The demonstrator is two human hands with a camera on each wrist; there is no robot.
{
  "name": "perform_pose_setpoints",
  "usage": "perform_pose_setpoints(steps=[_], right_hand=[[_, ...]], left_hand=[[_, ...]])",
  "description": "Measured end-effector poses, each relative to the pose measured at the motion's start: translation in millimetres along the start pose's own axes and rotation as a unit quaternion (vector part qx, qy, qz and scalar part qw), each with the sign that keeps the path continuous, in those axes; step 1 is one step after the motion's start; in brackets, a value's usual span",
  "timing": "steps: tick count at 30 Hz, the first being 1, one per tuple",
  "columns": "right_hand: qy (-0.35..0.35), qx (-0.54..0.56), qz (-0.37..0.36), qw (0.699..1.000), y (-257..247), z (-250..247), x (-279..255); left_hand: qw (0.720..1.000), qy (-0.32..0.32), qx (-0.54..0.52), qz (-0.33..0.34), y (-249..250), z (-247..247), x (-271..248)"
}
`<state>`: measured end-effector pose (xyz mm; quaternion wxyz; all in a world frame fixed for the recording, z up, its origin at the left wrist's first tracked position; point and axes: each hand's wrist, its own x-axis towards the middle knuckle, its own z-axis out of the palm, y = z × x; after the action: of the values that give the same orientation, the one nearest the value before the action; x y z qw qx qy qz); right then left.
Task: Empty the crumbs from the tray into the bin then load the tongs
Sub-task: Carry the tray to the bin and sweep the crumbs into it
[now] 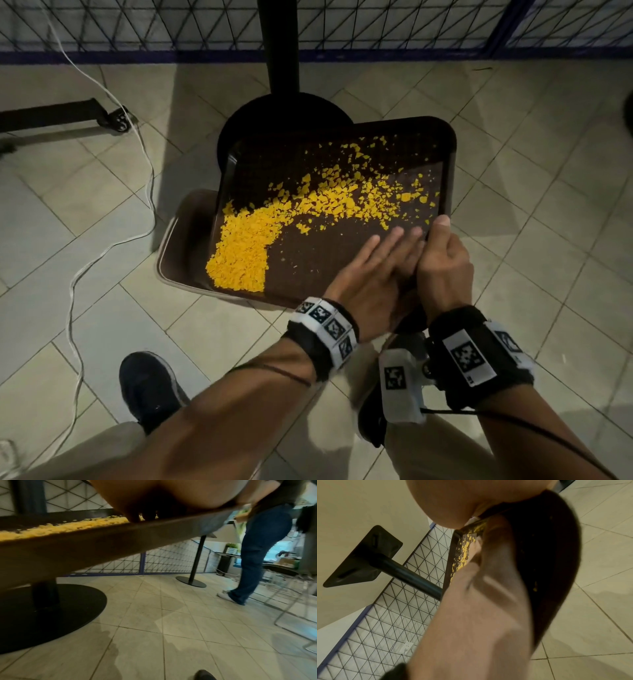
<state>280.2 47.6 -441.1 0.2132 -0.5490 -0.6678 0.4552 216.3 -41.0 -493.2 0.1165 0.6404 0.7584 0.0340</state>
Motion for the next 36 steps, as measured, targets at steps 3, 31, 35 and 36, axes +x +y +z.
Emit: perform_pose_setpoints(steps=[3,31,35,36], right_hand=[[-0.002,0.008,0.007,1.0,-1.0,1.6,-1.7],[-0.01,0.023,0.063,0.998,-3.7,5.0,-6.2],[-0.011,0.018,0.065,0.998,-7.0,3.0,-6.0],[-0.012,0.022,0.066,0.998,-7.8,3.0,-6.6]], left_hand=[[0.995,0.009,-0.066,-0.073,-30.3,0.7,0.6],[0.971,-0.019,-0.073,-0.226,-103.8,2.7,-12.0],[0.978,-0.018,-0.066,-0.196,-91.1,-3.1,-24.7],[0.986,0.001,-0.064,-0.153,-79.9,-9.6,-20.6]])
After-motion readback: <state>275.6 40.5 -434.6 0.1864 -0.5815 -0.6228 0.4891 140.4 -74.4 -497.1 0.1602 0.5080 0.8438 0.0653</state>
